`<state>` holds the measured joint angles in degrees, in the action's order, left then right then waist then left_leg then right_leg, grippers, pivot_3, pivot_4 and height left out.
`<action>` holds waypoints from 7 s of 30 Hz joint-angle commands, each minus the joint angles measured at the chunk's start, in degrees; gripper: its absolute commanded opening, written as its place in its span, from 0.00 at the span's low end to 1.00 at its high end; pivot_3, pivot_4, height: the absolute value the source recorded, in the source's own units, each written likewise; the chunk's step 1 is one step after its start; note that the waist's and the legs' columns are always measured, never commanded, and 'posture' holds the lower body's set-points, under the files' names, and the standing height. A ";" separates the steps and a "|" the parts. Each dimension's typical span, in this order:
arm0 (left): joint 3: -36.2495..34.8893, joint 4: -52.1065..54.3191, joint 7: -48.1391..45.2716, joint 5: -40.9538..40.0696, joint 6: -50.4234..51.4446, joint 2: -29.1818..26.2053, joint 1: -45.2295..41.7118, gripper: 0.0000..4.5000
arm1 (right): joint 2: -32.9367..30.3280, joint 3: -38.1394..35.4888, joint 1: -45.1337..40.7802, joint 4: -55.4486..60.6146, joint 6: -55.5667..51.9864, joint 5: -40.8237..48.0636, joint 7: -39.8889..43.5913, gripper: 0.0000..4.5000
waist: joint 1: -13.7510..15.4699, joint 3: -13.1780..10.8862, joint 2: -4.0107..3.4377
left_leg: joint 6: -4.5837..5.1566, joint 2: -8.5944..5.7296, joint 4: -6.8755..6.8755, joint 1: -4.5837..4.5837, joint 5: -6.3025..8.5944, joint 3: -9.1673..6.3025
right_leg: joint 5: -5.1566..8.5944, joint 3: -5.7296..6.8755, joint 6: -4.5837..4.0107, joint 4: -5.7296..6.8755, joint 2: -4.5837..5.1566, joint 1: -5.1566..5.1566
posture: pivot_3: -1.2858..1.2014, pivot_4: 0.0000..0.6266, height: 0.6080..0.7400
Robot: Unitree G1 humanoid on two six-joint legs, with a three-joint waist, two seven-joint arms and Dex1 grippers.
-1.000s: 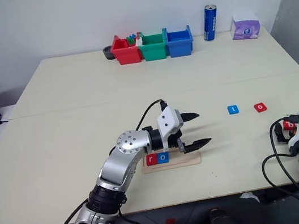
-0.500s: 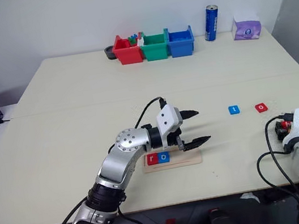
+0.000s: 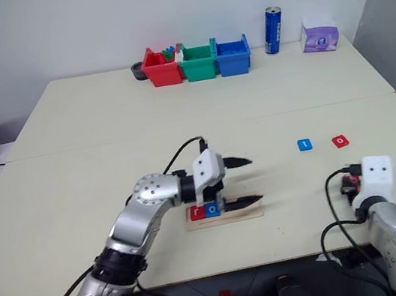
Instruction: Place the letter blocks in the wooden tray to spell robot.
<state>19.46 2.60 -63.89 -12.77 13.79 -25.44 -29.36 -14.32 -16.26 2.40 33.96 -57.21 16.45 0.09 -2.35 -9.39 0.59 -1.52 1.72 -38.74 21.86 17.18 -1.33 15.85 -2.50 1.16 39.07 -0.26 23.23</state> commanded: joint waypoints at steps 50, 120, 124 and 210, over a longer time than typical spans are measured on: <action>-4.69 -1.83 -7.67 -2.47 -6.99 -7.05 1.05 1.00 | -27.54 6.55 -1.89 -2.06 25.86 5.60 48.85 0.99 | 0.59 -0.17 0.24 | 0.04 -0.09 -0.02 0.13 0.03 0.05 | 0.17 0.18 0.27 -0.15 0.09 0.02 | 0.52 0.24 1.00; -17.80 0.85 -12.75 -8.93 -8.46 -19.01 12.90 1.00 | -18.82 29.23 -25.51 -30.20 38.96 -1.89 64.92 0.33 | 0.90 -0.33 0.33 | 0.02 -0.03 -0.15 0.07 0.01 0.01 | -0.05 0.21 -0.07 -0.03 0.25 -0.01 | 0.52 0.24 1.00; -17.52 2.03 -11.97 -8.53 -7.86 -18.61 13.62 1.00 | -17.24 31.33 -26.07 -32.94 40.74 -3.94 64.07 0.33 | 0.92 -0.33 0.34 | 0.02 -0.05 -0.15 0.07 0.01 0.03 | -0.05 0.25 -0.07 -0.01 0.25 -0.01 | 0.52 0.24 1.00; -12.48 2.28 -0.55 -6.63 -1.23 -4.93 3.29 1.00 | -19.39 13.74 -22.47 -13.34 22.58 -2.29 49.77 1.00 | 1.49 -0.34 0.37 | 0.02 -0.08 -0.17 0.17 0.01 -0.09 | -0.06 0.28 -0.07 0.00 0.27 0.00 | 0.52 0.24 1.00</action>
<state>6.52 2.59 -67.47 -19.19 11.38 -31.80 -24.38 -33.02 0.84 -21.13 16.36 -32.38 13.89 53.52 -0.86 -9.73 0.96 -1.50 1.62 -38.91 22.03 17.19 -1.40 15.79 -2.23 1.10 39.07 0.03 23.22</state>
